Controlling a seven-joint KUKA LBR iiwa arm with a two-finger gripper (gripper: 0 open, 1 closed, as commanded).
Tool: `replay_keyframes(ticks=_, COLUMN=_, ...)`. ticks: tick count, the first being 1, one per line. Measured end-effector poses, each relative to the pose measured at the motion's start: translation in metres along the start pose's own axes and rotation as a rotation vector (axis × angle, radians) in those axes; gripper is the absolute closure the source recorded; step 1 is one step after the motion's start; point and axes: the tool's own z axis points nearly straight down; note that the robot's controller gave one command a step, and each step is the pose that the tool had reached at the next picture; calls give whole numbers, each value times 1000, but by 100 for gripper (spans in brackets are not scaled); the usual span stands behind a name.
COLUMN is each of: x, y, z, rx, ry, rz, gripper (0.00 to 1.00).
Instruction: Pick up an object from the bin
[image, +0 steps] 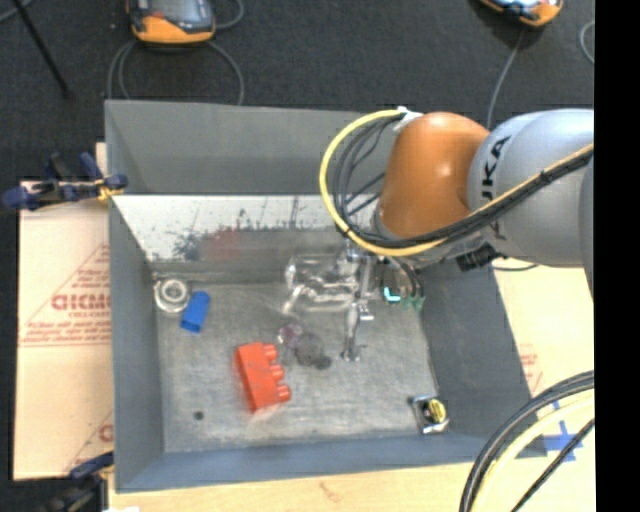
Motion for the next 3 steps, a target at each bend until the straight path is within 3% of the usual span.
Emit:
replay_keyframes(ticks=1, x=44, y=19, z=86, rx=3, ry=-12, rz=-702, gripper=0)
replay_keyframes(ticks=2, x=43, y=20, z=85, rx=1, ry=-16, rz=-699, gripper=100)
replay_keyframes(ticks=3, x=32, y=28, z=-56, rx=5, ry=-16, rz=-782, gripper=100)
